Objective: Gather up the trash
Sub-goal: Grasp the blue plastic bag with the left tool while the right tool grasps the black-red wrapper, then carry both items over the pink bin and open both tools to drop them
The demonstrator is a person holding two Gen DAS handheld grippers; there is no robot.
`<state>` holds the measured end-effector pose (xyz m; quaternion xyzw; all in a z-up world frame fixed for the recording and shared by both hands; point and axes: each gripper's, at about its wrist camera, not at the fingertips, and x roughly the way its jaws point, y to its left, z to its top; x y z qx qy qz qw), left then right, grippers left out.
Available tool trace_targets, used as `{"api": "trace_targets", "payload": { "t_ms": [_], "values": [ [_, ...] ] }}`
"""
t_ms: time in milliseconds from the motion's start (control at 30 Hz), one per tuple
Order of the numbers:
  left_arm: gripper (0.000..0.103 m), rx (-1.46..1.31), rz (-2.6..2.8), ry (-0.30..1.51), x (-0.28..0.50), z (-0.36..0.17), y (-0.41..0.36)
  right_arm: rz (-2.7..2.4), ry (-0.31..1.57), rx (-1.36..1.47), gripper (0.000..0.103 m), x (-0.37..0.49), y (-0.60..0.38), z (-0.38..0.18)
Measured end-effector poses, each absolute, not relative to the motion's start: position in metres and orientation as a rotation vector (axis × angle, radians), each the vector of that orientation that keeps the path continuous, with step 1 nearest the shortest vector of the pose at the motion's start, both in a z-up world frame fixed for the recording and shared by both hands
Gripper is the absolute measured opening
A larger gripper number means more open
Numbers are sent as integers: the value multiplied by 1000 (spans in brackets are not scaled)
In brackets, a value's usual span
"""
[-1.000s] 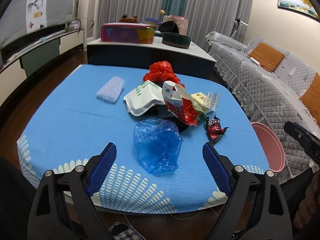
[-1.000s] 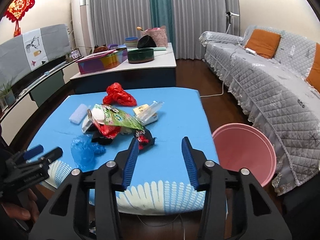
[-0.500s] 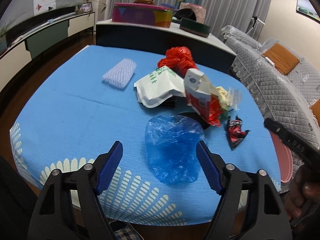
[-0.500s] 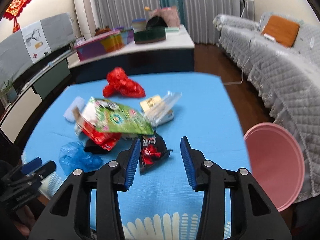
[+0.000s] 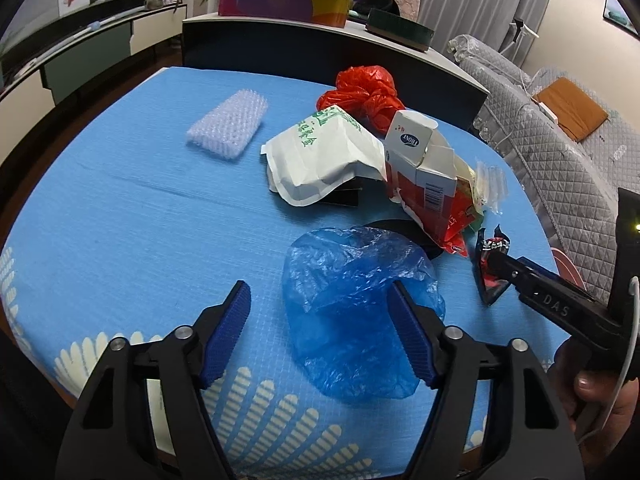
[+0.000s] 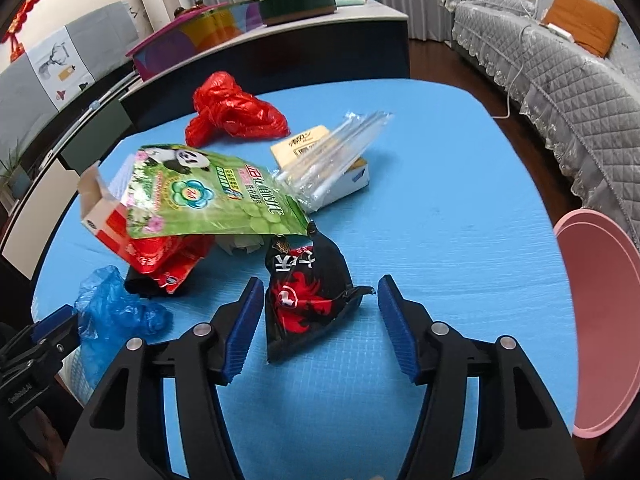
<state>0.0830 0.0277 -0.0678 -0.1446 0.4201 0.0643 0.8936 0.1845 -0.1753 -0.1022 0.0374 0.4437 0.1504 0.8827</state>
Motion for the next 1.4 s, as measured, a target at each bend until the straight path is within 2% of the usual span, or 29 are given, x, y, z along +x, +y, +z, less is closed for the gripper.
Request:
{"api": "trace_targets", "payload": {
  "t_ms": [100,200,300,367,467,567,733,1400],
  "values": [
    [60,-295,124,877,87,-69,25,310,930,72,60,188,-175,-106],
    [50,-286,122,880,89,-70,23,308,936,63,57,188,-175,-108],
    [37,-276,114,884,89,-69,20,314,934,53,43,187,-175,-108],
    [24,-262,113,884,89,-69,19,318,933,54,43,186,-176,-107],
    [12,-250,117,879,87,-67,18,325,920,51,43,182,-177,-104],
    [5,-247,118,867,84,-63,18,329,888,41,42,174,-178,-95],
    [2,-222,111,828,75,-53,15,322,831,44,42,159,-186,-77],
    [2,-162,48,686,47,-16,-18,225,664,45,42,97,-242,-25]
  ]
}}
